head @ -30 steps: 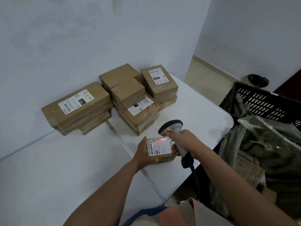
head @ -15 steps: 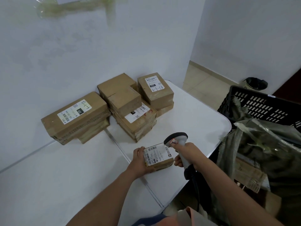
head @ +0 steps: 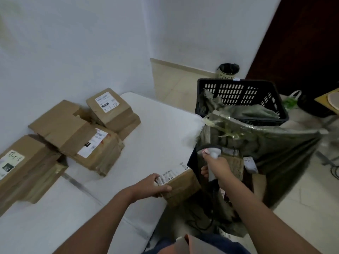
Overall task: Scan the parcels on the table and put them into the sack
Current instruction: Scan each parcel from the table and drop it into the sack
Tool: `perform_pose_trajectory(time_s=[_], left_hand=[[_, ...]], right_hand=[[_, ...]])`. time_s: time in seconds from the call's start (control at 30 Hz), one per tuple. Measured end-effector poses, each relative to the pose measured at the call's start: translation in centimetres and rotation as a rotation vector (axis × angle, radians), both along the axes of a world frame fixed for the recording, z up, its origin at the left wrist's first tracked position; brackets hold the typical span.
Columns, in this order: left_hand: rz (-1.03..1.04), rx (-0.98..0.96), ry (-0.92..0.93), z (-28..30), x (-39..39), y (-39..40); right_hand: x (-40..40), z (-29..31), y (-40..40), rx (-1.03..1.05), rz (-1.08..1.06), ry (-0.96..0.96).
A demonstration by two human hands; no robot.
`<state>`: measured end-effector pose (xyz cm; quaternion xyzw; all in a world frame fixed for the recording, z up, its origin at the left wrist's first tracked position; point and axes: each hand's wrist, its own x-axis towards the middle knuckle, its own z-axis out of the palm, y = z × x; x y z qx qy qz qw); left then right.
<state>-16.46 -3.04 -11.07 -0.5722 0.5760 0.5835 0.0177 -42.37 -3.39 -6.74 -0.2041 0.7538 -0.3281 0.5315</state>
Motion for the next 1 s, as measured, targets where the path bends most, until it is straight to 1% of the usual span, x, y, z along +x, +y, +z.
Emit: perform_pose_trajectory(time_s=[0.13, 0.3, 0.43, 0.53, 0.6, 0.63, 0.7, 0.77, 0.87, 1.0], left_hand=[[-0.106, 0.024, 0.013, 0.8, -9.0, -1.6], [-0.258, -0.036, 0.017, 1.8, -20.8, -3.2], [-0.373, -0.104, -0.045, 0.4, -29.6, -4.7], [-0.432, -0.124, -0.097, -1.1, -35.5, -5.4], [-0.406, -0.149, -0.166, -2.2, -38.9, -5.7], [-0.349, -0.154, -0.201, -2.9, -40.4, -5.9], [-0.21, -0.138, -0.247, -3.9, -42.8, -6.6], [-0.143, -0.169, -0.247, -4.7, -44.4, -6.9], [-0.199, -0.172, -0.239, -6.1, -45.2, -6.7], [-0.343, -0.056, -0.279, -8.1, -44.5, -6.1]], right_hand=[[-7.7, -0.2, 0.7, 0.036, -0.17, 0.079], [-17.7, -1.7, 2.3, 0.071, -0.357, 0.149], [-24.7, -3.0, 3.7, 0.106, -0.374, 0.302], [-29.1, -3.3, 4.5, 0.079, -0.399, 0.352], [-30.9, -3.0, 4.6, 0.033, -0.399, 0.345], [-31.5, -2.9, 4.5, 0.021, -0.385, 0.321], [-32.7, -3.4, 4.3, 0.009, -0.357, 0.25], [-33.5, -3.9, 4.0, 0.024, -0.334, 0.208], [-34.2, -4.5, 3.8, 0.02, -0.29, 0.225], [-34.1, -4.9, 4.0, 0.016, -0.259, 0.218]])
